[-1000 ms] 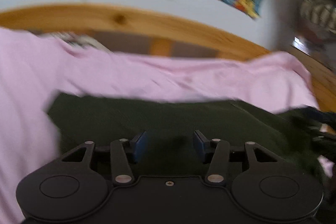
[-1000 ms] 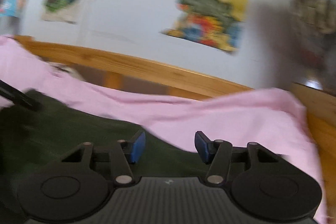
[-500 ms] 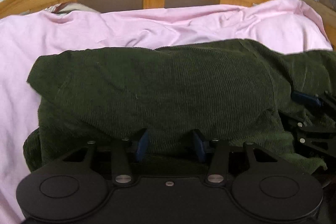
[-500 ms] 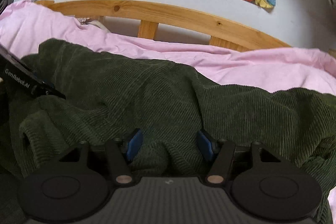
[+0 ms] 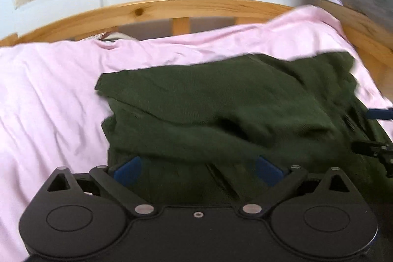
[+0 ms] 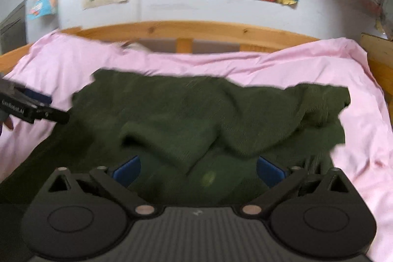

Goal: Fold large clothes

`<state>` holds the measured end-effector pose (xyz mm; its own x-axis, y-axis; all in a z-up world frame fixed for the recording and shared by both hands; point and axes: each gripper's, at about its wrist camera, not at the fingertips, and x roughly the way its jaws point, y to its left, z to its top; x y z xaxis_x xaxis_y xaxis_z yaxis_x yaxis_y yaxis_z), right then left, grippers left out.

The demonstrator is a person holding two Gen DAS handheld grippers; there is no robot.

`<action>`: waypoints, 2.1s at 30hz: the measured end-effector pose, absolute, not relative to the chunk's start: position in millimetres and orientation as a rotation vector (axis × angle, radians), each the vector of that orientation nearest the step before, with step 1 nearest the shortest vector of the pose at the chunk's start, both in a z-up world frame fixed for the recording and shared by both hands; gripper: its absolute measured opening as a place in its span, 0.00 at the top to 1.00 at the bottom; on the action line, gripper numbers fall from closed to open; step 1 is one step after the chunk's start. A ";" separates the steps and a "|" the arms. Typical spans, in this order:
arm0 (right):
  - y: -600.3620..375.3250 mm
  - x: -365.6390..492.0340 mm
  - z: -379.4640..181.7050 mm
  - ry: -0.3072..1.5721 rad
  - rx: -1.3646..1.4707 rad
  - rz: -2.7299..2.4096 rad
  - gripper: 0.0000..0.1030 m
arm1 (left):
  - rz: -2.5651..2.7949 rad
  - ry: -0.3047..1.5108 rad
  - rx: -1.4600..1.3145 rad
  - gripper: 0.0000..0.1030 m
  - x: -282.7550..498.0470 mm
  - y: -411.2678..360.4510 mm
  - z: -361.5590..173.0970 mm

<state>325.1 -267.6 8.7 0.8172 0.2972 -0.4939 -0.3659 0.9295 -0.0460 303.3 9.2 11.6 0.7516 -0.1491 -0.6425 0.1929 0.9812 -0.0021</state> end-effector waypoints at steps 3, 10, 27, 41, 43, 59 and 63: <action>-265.2 287.5 8.6 0.542 -0.179 0.406 0.00 | -0.236 0.711 0.122 0.01 260.5 -5.8 16.6; -253.8 206.0 0.5 0.670 -0.314 0.515 0.00 | -0.363 0.814 0.182 0.01 167.6 -32.6 1.4; -300.0 226.5 -48.1 0.791 0.123 0.379 0.00 | -0.513 0.923 0.493 0.00 126.8 -96.1 -69.2; -310.1 226.6 -37.4 0.717 0.138 0.414 0.00 | -0.473 0.737 0.480 0.42 129.5 -97.3 -28.1; -311.7 219.6 -28.8 0.668 0.112 0.428 0.00 | -0.463 0.755 0.419 0.56 141.8 -94.4 -21.8; -284.0 168.9 -6.5 0.505 -0.273 0.695 0.00 | -0.431 0.917 0.081 0.75 212.9 -65.4 -11.0; -254.5 179.0 -37.4 0.608 -0.477 0.639 0.00 | -0.442 0.915 0.084 0.75 211.1 -66.3 -11.5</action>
<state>179.0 -254.5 -37.4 0.6427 0.4042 -0.6509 -0.6703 0.7080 -0.2223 211.1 -66.3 -11.5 0.5267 -0.3338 -0.7818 0.4043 0.9074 -0.1151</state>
